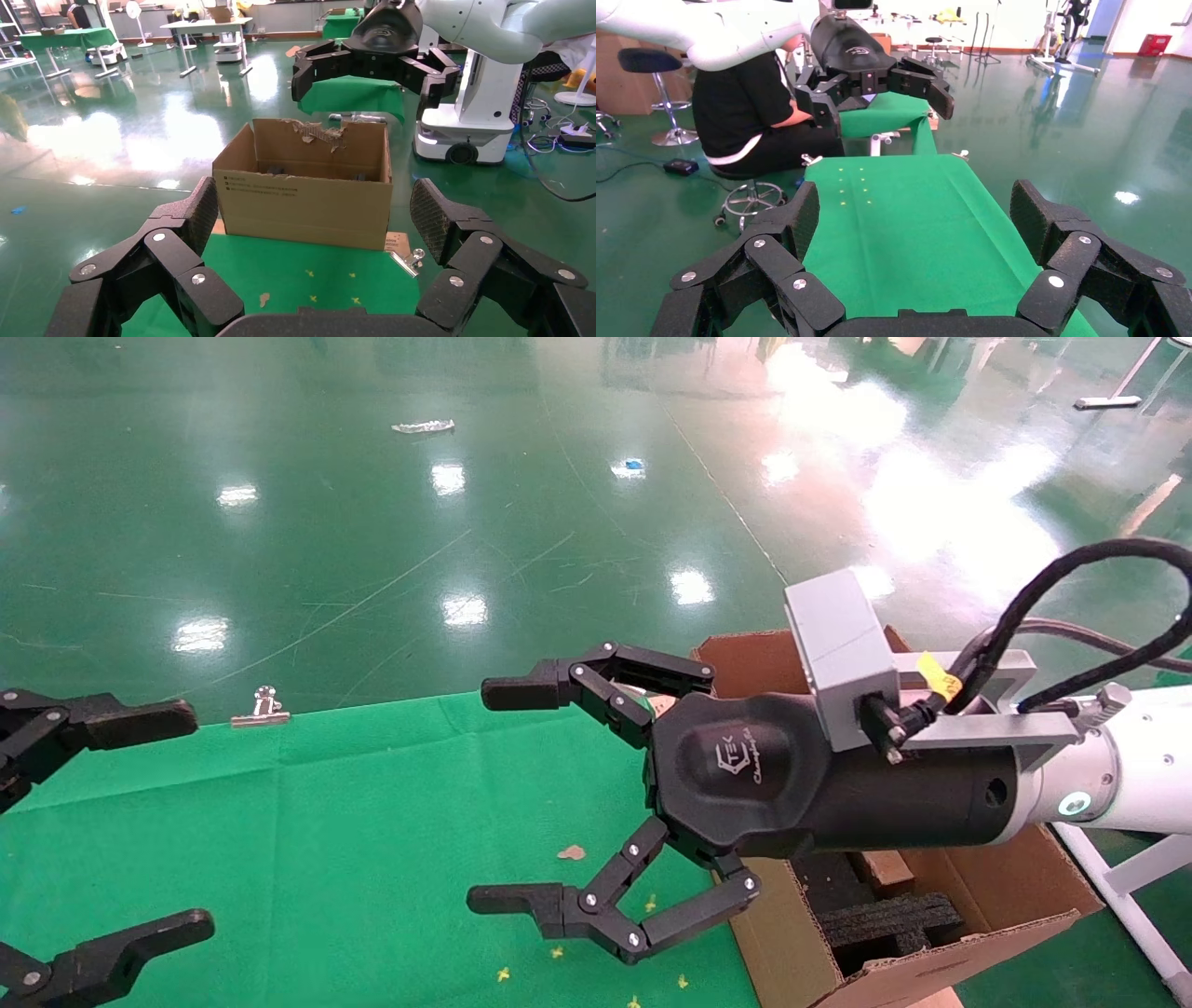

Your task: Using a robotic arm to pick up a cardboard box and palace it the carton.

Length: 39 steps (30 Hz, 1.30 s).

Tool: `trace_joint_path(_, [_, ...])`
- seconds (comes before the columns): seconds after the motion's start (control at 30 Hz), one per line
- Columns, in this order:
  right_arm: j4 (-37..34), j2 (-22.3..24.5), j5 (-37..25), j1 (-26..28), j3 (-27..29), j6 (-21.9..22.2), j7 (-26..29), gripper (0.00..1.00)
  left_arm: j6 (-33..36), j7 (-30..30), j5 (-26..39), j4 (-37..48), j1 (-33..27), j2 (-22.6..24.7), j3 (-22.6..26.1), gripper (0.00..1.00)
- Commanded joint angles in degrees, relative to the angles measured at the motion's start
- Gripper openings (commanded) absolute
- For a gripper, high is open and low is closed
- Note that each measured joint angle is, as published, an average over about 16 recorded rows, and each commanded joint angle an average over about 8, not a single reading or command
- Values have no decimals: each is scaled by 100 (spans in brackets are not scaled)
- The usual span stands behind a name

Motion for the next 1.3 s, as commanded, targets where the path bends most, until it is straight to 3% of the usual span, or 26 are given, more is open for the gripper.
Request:
trace_joint_path(0.03, [14, 2, 13, -19, 21, -6, -3, 100, 0, 0, -1, 0, 0, 0, 0, 100])
trace_joint_path(1.3, [-119, -8, -60, 162, -158, 38, 17, 100, 0, -1, 0, 0, 0, 0, 0, 100])
